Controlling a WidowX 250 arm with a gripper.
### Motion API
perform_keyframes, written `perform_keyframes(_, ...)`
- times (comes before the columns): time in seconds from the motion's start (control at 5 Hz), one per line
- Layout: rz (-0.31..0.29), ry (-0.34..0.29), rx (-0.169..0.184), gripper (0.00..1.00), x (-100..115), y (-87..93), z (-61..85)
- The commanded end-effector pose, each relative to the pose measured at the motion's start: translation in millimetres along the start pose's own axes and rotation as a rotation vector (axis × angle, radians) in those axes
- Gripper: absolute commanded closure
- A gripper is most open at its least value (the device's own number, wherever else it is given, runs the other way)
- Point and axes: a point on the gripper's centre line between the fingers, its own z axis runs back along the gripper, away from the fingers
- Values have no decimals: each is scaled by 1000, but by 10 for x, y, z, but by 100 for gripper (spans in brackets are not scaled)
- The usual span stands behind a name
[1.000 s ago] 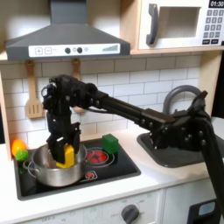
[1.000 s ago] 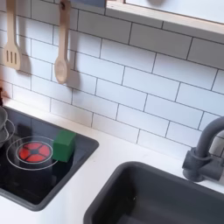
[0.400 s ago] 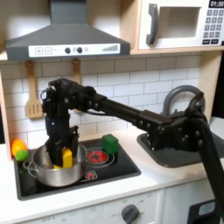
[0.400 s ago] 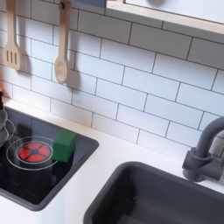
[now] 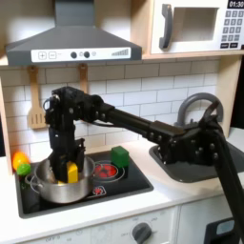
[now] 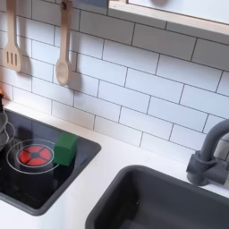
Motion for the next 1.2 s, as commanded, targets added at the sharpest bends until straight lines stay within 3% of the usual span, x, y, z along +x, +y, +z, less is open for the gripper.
perform_keyframes(0.0,4,2,-3,0,2,13,4)
perform_keyframes(1.0,-9,-1,-11,0,-1,-57,-1)
